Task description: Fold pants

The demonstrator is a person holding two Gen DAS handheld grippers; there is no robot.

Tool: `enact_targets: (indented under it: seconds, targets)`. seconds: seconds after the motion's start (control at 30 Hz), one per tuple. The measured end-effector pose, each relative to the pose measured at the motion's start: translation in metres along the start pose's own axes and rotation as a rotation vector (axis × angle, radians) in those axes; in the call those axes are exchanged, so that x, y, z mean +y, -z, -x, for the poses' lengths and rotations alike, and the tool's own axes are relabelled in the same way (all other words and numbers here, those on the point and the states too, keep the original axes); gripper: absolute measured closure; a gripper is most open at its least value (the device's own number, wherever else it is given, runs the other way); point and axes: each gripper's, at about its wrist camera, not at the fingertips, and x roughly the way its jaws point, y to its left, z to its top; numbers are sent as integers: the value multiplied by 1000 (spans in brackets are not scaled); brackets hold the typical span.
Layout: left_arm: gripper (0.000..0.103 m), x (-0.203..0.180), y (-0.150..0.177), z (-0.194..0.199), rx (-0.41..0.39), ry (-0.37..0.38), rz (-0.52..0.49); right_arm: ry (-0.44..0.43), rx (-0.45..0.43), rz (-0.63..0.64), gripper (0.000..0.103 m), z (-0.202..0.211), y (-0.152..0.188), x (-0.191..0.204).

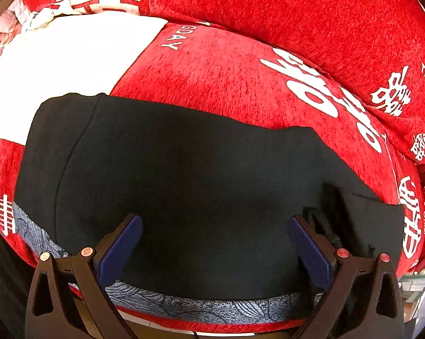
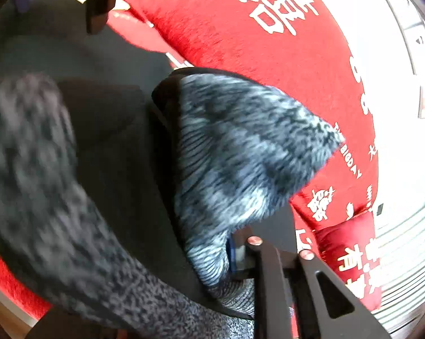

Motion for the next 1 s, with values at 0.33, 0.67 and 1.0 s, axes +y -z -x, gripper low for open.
enact_targets:
  seconds: [0.33, 0.67, 1.0]
  targets:
    - [0, -5, 3, 7, -17, 17, -34, -109, -95, -58, 23, 61, 1, -24]
    - [0, -8, 9, 7, -7, 8, -55, -284, -36, -112, 87, 23, -4, -22]
    - [0, -4, 8, 4, 2, 6, -41, -337, -37, -330, 87, 5, -32, -49]
